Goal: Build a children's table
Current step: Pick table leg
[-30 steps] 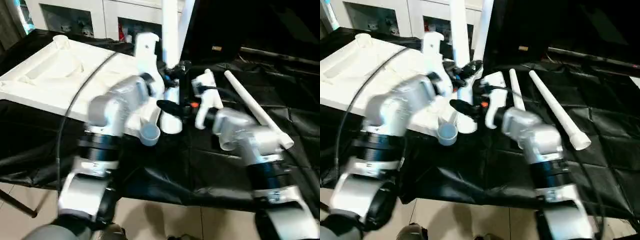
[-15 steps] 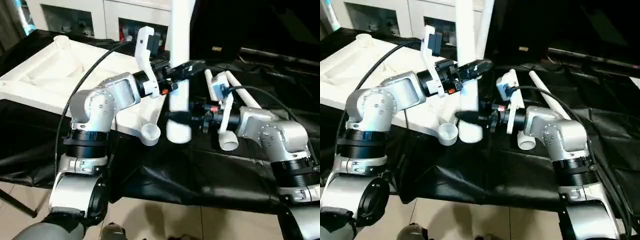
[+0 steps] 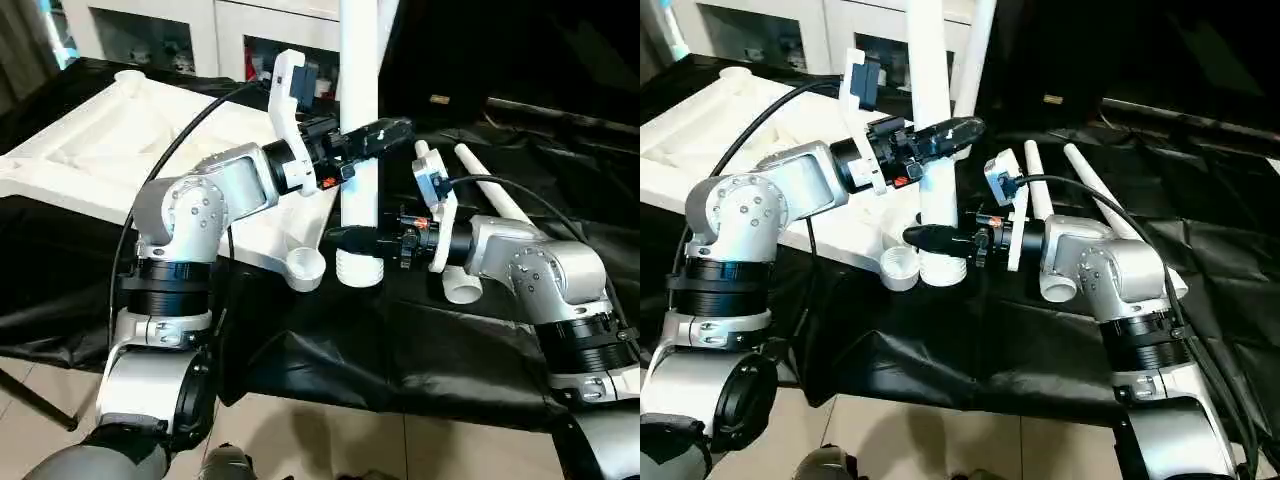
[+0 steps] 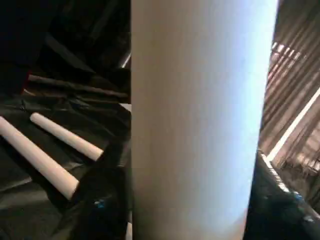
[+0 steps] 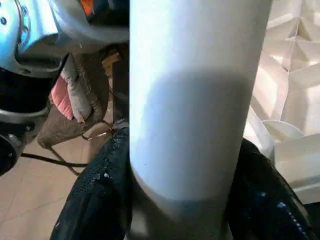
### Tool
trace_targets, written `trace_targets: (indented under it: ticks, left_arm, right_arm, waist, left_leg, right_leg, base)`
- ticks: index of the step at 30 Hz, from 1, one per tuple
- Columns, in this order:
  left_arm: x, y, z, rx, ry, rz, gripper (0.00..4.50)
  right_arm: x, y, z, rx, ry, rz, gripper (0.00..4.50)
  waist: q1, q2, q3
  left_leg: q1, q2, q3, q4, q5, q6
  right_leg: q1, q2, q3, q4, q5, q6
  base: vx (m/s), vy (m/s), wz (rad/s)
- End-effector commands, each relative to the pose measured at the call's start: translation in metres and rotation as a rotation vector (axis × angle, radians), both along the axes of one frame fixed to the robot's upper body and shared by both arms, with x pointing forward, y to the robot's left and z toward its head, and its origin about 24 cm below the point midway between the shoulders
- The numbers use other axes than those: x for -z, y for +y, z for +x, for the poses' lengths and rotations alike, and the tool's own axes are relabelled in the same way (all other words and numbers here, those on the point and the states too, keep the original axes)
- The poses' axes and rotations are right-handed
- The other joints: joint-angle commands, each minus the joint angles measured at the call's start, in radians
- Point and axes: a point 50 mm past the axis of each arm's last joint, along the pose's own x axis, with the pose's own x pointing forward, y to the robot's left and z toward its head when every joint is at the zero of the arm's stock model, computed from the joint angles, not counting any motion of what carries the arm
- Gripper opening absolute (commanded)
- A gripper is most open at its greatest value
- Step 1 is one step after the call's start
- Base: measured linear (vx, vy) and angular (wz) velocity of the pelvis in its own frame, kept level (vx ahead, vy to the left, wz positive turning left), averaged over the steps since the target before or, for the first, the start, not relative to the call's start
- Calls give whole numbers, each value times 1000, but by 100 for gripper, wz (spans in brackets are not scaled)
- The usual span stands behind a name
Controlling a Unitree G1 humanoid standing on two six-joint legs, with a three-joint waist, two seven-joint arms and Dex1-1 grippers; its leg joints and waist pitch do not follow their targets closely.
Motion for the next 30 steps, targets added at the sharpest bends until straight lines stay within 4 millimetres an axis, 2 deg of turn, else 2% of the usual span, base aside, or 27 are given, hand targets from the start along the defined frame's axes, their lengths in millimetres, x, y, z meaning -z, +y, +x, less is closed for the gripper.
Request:
trace_targets:
  ticks: [1,2,5,9,11,15,17,19,22,23,25,27,28,30]
  left_arm:
    - [-15,-4,1,-15,-53,-8,298]
    - [-17,-1,5,-49,-60,-8,304]
    - [-18,-1,6,-51,-62,-13,324]
    - [-18,1,8,-63,-58,-14,324]
    - [-19,0,7,-58,-58,-15,298]
    - [-18,-1,6,-49,-63,-14,285]
    - [-18,-3,6,-36,-74,-8,251]
    - [-18,-4,5,-22,-81,1,247]
    - [-18,-6,2,6,-88,19,226]
    - [-18,-8,1,31,-96,34,207]
    - [-17,-8,0,43,-99,42,204]
    - [-17,-9,-1,54,-100,49,194]
    - [-16,-9,-1,61,-102,55,173]
    - [-16,-10,-1,68,-104,60,172]
  right_arm:
    - [-1,-1,1,8,0,-11,199]
    - [-1,0,2,8,0,-7,199]
    - [-1,0,2,9,-1,-6,199]
    - [-2,0,3,14,-3,-3,199]
    - [-2,0,3,15,-6,-5,199]
    - [-3,0,4,24,-38,-19,199]
    - [-3,1,5,20,-48,-16,199]
    - [-4,2,4,0,-34,1,269]
    - [-7,1,3,-16,-52,-11,277]
    - [-7,-1,4,-21,-57,-28,301]
    - [-8,-3,4,-33,-55,-34,309]
    - [-8,-3,1,-64,-54,-45,314]
    - [-8,-4,0,-85,-51,-53,314]
    - [-8,-5,0,-95,-50,-64,314]
  waist:
    - [-2,-1,-82]
    - [-1,2,-82]
    - [-1,-1,-82]
    - [0,0,-83]
    - [0,0,-84]
    - [0,0,-84]
    - [-1,-3,-83]
    - [-1,-2,-83]
    - [-1,-3,-83]
    - [-1,-4,-83]
    - [-1,-4,-82]
    - [-1,-4,-82]
    - [-1,-5,-82]
    - [-1,-7,-83]
  left_leg:
    - [21,21,0,-60,-130,-27]
    - [21,22,-1,-60,-132,-27]
    - [20,20,0,-59,-126,-25]
    - [20,19,0,-58,-120,-23]
    - [20,21,-1,-59,-118,-25]
    - [19,20,0,-59,-118,-26]
    - [19,20,0,-59,-121,-27]
    - [20,20,0,-59,-123,-24]
    - [20,21,0,-59,-114,-20]
    - [20,21,1,-59,-113,-22]
    - [21,22,1,-59,-119,-24]
    - [20,21,0,-59,-122,-25]
    - [20,21,1,-58,-121,-23]
    - [19,21,0,-58,-113,-21]
  right_leg:
    - [57,-77,45,-77,-141,-151]
    - [57,-77,45,-76,-140,-151]
    - [57,-76,45,-77,-136,-145]
    - [57,-76,45,-76,-130,-147]
    - [57,-75,44,-74,-122,-151]
    - [58,-77,45,-74,-119,-152]
    - [58,-77,45,-75,-131,-148]
    - [58,-76,45,-75,-137,-148]
    - [57,-76,45,-74,-130,-149]
    - [57,-75,45,-74,-129,-149]
    - [57,-76,45,-73,-131,-149]
    - [58,-76,45,-74,-133,-150]
    - [58,-76,45,-74,-129,-150]
    - [59,-76,45,-72,-115,-151]
  base:
    - [0,0,0]
    - [0,0,0]
    - [0,0,0]
    - [0,0,0]
    - [0,0,0]
    - [0,0,0]
    - [0,0,0]
    - [0,0,0]
    - [0,0,0]
    - [0,0,0]
    - [0,0,0]
    - [0,0,0]
    - [0,0,0]
    - [0,0,0]
